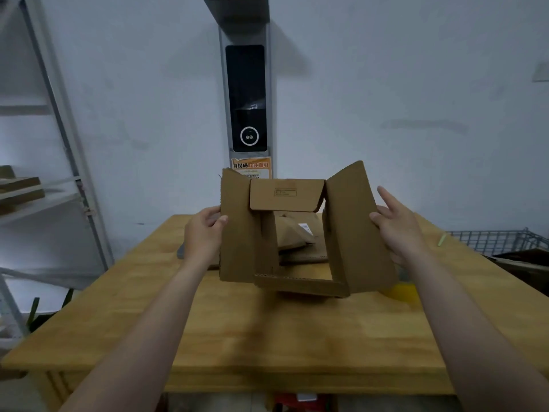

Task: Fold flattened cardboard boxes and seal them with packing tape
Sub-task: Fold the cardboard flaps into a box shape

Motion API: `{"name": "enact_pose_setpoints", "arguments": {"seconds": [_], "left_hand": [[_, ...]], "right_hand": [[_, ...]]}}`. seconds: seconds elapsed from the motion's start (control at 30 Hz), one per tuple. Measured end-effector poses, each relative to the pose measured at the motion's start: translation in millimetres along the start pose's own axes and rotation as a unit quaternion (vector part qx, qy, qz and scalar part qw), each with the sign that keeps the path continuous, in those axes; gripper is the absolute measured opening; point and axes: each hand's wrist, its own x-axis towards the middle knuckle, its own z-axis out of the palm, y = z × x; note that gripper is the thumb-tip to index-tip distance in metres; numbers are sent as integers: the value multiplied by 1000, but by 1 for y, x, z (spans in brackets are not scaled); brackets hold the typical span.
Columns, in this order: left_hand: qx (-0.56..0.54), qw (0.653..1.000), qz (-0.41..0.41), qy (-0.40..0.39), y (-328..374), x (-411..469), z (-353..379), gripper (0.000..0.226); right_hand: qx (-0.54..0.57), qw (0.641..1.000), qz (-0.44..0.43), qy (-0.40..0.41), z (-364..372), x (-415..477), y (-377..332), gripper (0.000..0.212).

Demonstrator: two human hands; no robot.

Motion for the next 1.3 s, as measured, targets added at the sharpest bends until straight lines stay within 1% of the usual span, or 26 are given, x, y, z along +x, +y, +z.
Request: {"name": "enact_pose_setpoints", "arguments": {"seconds": [0.13, 0.2, 0.33, 0.37, 0.47, 0.5, 0.57, 0.63, 0.67, 0.77, 0.83, 0.93, 1.03, 1.13, 1.2, 1.3], "left_hand": [[-52, 997, -60, 9, -20, 15, 13, 37], [-77, 994, -79, 4, -26, 24, 16, 35], [-83, 994, -76, -11, -32, 41, 17, 28], [-80, 994, -71, -19, -31, 43, 16, 32], [-76, 994, -37, -70, -28, 45, 16, 54], [-90, 991, -36, -88, -28, 43, 16, 55], [-128, 984, -56, -107, -36, 43, 15, 46], [-137, 983, -74, -97, -44, 40, 14, 30], [-122, 987, -72, -77, -46, 39, 14, 24], [-45, 998, -42, -7, -46, 35, 21, 18], [-14, 999, -32, 4, -45, 33, 28, 14], [5, 999, -36, -9, -50, 34, 36, 24], [8, 999, -36, -28, -54, 35, 43, 30], [6, 998, -31, -48, -59, 39, 51, 33], [6, 998, -25, -60, -65, 41, 55, 35], [47, 995, -10, -87, -71, 42, 63, 36]], "right_hand": [[-39, 999, -34, -1, 11, 16, 23, 52], [-49, 997, -53, 20, 17, 25, 32, 50], [-47, 994, -64, 80, 19, 44, 30, 37], [-49, 992, -69, 90, 18, 48, 28, 35], [-61, 989, -72, 116, 18, 57, 20, 36], [-61, 988, -71, 122, 18, 58, 20, 37], [-60, 988, -63, 127, 19, 56, 22, 38], [-69, 988, -63, 126, 20, 53, 26, 39], [-79, 987, -68, 123, 20, 51, 28, 39], [-117, 983, -89, 114, 21, 49, 37, 41], [-136, 980, -96, 111, 23, 48, 45, 43], [-190, 973, -99, 84, 26, 48, 58, 49], [-296, 954, -39, 24, 30, 51, 70, 62], [-385, 923, -7, 4, 33, 54, 82, 57], [-374, 927, -33, 12, 34, 54, 84, 49], [-302, 949, -91, 8, 33, 57, 85, 37]]}}
